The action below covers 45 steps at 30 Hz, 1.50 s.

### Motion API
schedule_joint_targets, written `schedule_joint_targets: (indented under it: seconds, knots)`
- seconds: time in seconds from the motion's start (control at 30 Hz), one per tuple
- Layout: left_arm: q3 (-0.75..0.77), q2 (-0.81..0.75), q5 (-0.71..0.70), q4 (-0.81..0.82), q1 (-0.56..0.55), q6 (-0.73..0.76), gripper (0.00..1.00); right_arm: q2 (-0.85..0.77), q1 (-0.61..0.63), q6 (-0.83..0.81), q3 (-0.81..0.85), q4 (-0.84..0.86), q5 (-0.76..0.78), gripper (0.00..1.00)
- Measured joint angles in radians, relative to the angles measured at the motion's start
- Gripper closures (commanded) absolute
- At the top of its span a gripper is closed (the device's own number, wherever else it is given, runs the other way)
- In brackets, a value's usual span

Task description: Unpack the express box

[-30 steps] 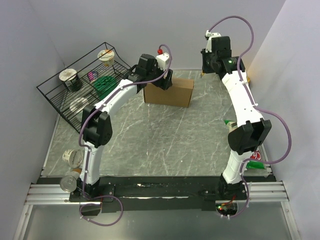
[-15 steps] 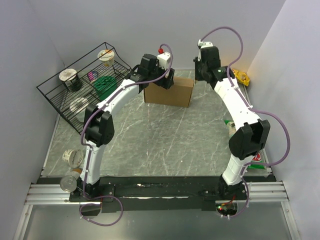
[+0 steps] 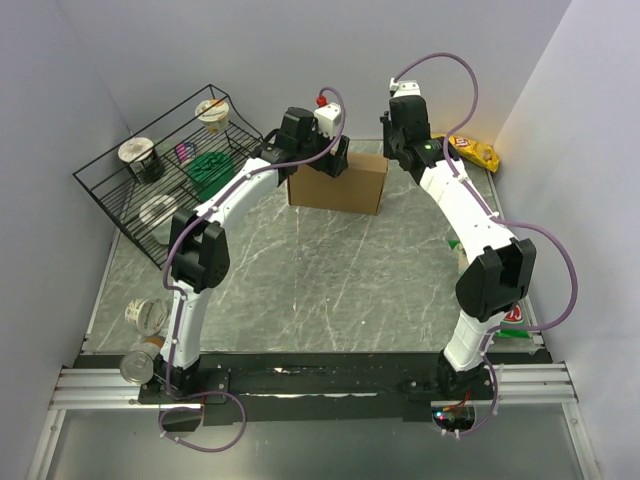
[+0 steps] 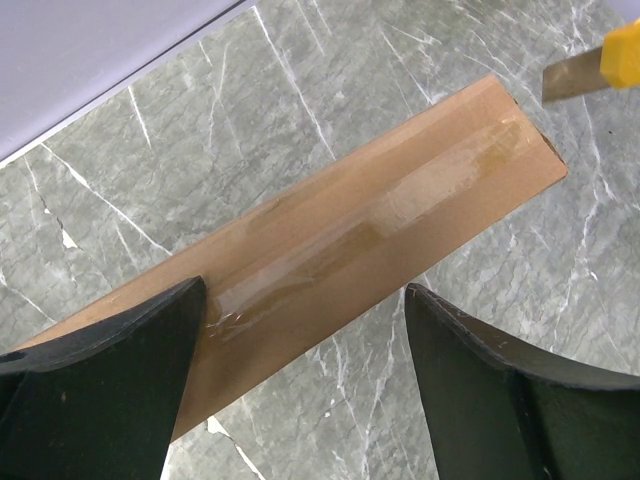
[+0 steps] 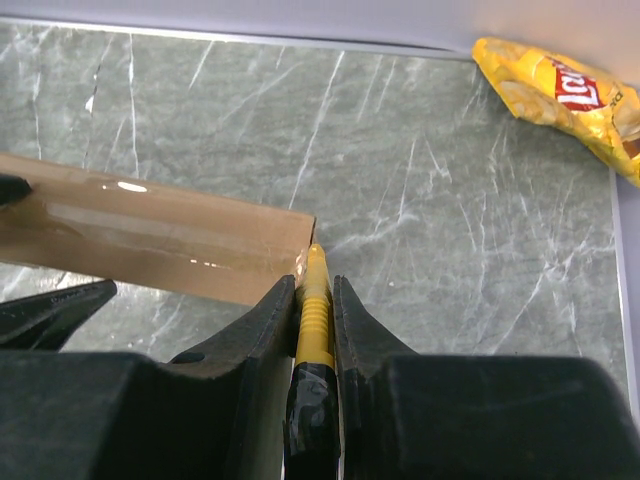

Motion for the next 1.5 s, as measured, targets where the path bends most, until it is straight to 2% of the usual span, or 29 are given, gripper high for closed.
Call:
schedule_joint_targets:
  seconds: [1.5]
  knots:
    - [0.024,0.031,0.026,0.04,0.016,-0.014,0.12,0.043,0.0,-0.013,0.038,0.052,0.017,1.0]
